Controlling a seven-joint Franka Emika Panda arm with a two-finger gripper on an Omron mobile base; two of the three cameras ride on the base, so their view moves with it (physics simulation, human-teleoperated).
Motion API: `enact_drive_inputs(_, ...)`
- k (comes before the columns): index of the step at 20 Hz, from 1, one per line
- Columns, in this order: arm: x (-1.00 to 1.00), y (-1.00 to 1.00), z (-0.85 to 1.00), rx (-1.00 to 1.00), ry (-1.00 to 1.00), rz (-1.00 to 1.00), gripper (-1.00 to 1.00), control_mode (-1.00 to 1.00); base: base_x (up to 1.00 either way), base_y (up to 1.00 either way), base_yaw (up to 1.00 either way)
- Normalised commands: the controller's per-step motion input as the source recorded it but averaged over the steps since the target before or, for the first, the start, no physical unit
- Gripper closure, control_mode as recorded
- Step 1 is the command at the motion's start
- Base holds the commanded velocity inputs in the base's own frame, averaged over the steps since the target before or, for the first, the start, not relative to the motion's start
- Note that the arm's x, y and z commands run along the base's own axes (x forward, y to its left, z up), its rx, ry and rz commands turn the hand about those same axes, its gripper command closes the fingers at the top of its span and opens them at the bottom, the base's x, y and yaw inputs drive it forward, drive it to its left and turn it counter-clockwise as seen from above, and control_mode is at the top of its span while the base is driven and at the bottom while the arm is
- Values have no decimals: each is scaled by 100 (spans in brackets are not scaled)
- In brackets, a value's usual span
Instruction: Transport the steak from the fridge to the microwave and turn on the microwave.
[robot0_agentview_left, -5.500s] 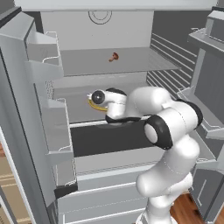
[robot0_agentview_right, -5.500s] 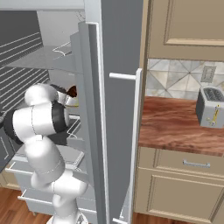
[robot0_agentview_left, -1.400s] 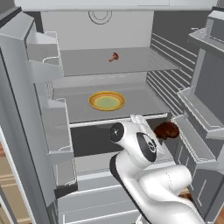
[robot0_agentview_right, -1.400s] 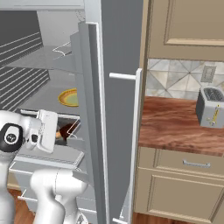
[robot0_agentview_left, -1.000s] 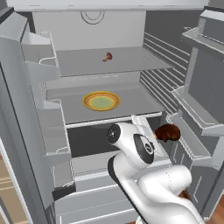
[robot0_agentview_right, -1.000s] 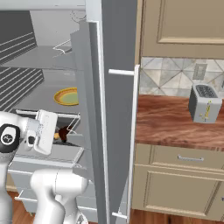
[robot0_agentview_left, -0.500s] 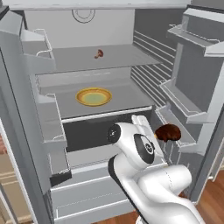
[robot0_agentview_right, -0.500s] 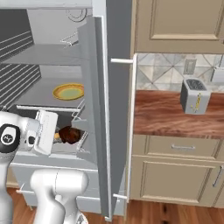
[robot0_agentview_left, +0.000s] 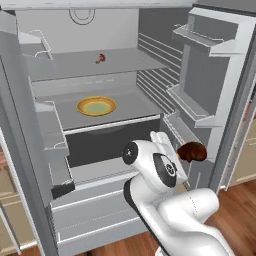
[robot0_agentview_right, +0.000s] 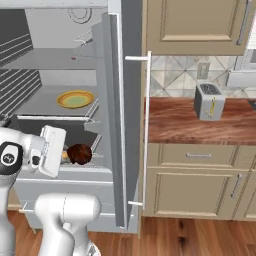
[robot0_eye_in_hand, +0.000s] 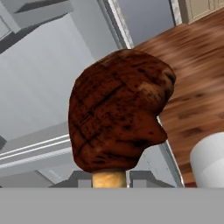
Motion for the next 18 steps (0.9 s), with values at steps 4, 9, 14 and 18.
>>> enact_drive_inputs(4,0,0,0,0,0,0,100,100,-31,4,-14)
enact_drive_inputs(9,0,0,0,0,0,0,100,100,-32,7,-19)
enact_drive_inputs(14,0,0,0,0,0,0,100,100,-37,3,-29)
enact_drive_inputs(18,0,0,0,0,0,0,100,100,-40,0,-25)
